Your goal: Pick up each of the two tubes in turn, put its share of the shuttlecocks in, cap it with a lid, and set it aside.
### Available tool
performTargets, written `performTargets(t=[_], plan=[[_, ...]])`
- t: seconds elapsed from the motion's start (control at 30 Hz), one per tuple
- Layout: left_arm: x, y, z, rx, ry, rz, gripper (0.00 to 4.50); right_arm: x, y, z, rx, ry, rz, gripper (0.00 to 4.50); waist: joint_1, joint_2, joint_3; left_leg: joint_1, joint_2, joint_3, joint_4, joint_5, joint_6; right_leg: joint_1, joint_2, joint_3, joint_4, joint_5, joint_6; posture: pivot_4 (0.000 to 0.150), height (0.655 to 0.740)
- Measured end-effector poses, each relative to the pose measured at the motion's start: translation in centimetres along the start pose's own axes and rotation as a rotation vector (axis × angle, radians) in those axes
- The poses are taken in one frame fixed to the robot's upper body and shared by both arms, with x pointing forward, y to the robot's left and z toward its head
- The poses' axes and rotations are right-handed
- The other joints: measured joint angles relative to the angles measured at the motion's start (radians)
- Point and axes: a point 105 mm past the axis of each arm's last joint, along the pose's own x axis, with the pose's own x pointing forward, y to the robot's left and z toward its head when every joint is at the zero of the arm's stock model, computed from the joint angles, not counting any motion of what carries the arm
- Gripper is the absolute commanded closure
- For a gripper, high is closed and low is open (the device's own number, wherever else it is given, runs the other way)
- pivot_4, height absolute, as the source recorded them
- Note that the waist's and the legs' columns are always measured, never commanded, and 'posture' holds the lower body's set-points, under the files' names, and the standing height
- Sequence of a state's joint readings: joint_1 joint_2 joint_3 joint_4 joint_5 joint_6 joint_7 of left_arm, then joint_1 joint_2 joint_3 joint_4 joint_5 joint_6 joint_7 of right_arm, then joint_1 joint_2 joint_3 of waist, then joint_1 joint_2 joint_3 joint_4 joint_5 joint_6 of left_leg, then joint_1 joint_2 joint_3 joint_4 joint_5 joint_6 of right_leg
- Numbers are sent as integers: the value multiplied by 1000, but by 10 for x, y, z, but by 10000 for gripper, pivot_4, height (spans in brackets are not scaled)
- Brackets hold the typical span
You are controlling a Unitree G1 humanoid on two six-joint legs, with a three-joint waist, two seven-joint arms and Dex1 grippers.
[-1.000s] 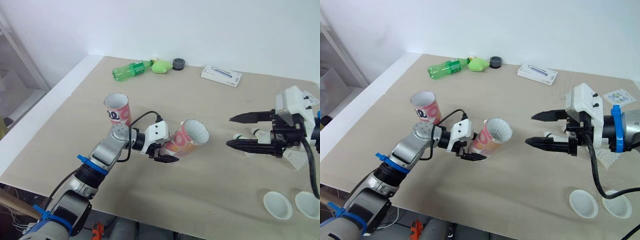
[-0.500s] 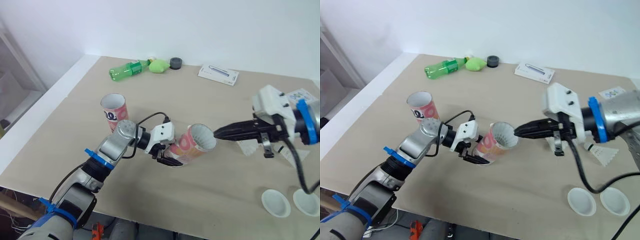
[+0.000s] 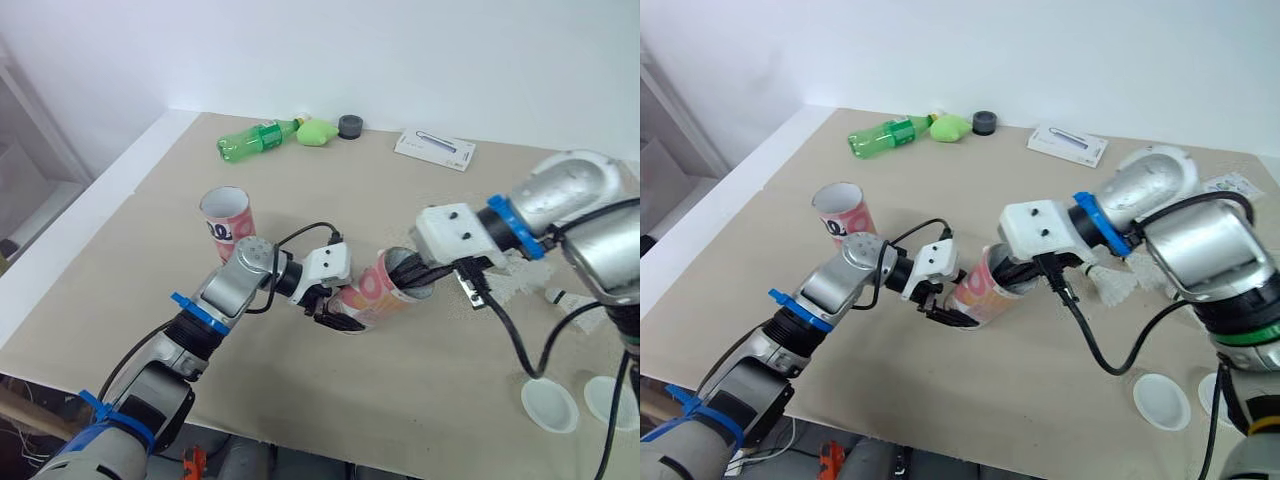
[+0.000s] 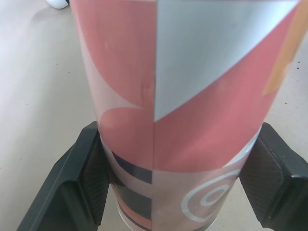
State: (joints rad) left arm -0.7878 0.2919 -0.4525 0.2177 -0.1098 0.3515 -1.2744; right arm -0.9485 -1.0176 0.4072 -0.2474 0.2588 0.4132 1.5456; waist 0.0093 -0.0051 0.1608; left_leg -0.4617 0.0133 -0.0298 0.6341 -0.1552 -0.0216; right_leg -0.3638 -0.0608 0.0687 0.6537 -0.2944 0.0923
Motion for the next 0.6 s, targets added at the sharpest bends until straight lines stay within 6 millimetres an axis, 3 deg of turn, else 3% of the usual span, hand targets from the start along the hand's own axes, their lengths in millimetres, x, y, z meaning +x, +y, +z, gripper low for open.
performTargets(t=[0.3,0.5,0.6], plan=[[0,1,0,-6,-1,5,11909,20,-4,-7,-48,42,44,44527,0,0,0,0,0,-1,0,1,-2,-1,0,0,5,0,0,1500,7294],[-1,1,0,-10,0,11,11909,19,-6,-6,-12,25,39,44527,1,0,0,0,-1,-1,1,3,-3,-1,0,0,10,-1,-1,1500,7294],[-1,2,0,-16,0,15,11909,8,-12,0,10,-10,1,44527,1,0,0,0,0,-1,1,4,-3,-1,0,0,12,-1,-2,1500,7294]])
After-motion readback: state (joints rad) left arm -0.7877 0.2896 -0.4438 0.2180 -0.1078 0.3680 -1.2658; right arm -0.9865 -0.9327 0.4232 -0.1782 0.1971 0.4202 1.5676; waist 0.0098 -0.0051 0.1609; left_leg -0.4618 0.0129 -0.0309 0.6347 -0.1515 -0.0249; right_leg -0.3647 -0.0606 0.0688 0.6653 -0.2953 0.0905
